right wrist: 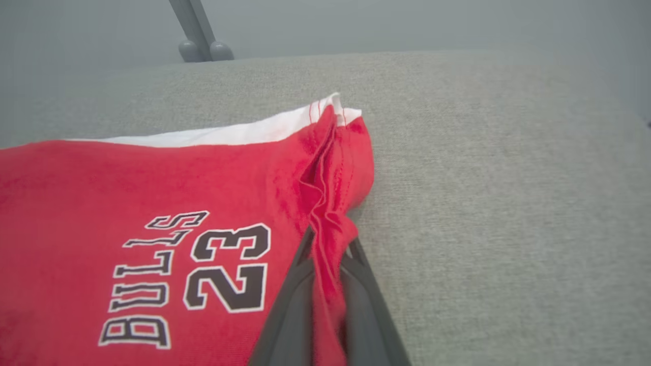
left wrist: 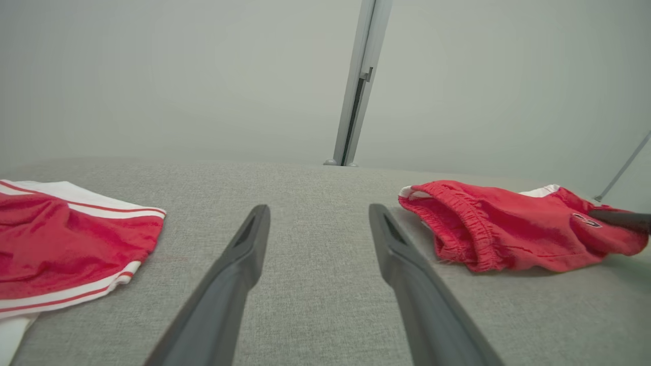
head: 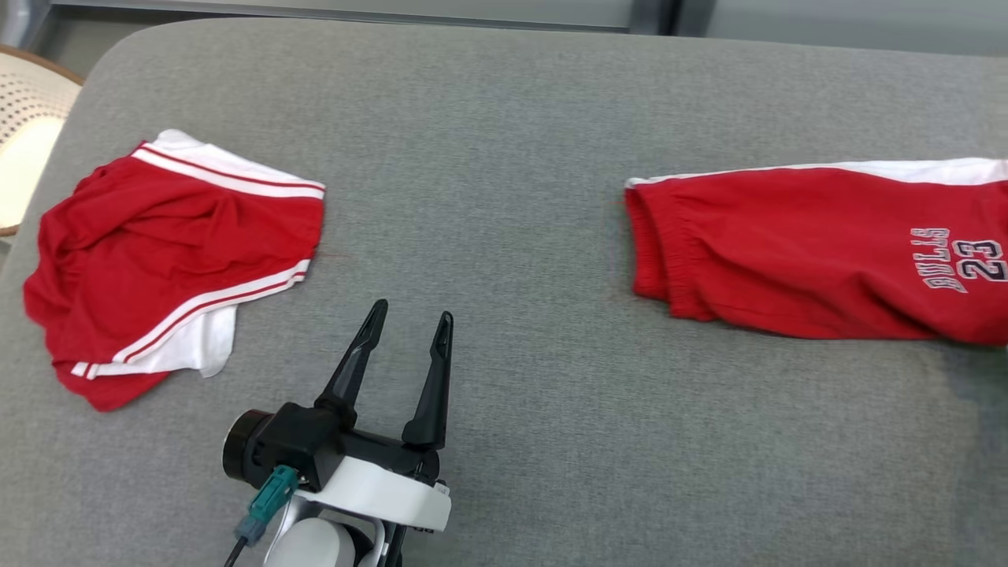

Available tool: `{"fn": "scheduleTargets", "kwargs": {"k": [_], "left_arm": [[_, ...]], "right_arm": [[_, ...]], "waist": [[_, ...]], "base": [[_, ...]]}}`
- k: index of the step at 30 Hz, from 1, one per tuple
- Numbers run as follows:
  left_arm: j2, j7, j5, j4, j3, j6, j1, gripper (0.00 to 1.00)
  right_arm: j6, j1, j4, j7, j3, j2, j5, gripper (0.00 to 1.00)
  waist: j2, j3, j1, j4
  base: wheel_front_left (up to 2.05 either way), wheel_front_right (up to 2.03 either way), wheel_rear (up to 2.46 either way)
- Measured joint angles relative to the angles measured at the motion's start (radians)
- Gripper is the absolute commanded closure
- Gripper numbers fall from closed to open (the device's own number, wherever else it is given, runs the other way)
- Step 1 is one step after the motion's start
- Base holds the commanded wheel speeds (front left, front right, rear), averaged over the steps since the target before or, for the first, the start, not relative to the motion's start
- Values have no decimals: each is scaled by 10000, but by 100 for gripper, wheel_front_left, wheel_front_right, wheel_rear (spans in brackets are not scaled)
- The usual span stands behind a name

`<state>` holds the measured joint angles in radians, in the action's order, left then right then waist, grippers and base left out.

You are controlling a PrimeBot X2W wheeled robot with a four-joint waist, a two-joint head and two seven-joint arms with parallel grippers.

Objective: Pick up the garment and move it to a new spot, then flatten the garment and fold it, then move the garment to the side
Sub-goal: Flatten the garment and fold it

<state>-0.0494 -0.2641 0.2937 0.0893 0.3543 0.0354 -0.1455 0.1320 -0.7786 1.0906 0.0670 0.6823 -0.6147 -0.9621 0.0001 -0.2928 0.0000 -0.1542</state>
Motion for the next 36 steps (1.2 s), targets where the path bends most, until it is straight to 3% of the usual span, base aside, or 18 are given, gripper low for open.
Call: {"fn": "scheduleTargets", "kwargs": {"k": [4, 9, 21, 36], "left_arm": [[2, -2, -100, 52, -44, -94, -31, 0], [4, 0, -123, 242, -36, -180, -45, 0], [8, -2, 4, 660, -8, -255, 199, 0], [6, -2, 199, 662, 165, -167, 613, 0]], "right_arm": [[0, -314, -81, 132, 318, -506, 575, 100], [0, -839, -303, 318, 594, -502, 1197, 100], [0, -1300, -1465, 533, 882, 938, 2717, 100], [-2, 682, -3381, -188, -491, 3269, 3986, 100]], "waist": [[0, -49, 0, 345], [0, -44, 0, 657], [0, 820, 0, 757], [0, 1198, 0, -17]], "base": [[0, 0, 0], [0, 0, 0], [0, 0, 0], [0, 0, 0]]}}
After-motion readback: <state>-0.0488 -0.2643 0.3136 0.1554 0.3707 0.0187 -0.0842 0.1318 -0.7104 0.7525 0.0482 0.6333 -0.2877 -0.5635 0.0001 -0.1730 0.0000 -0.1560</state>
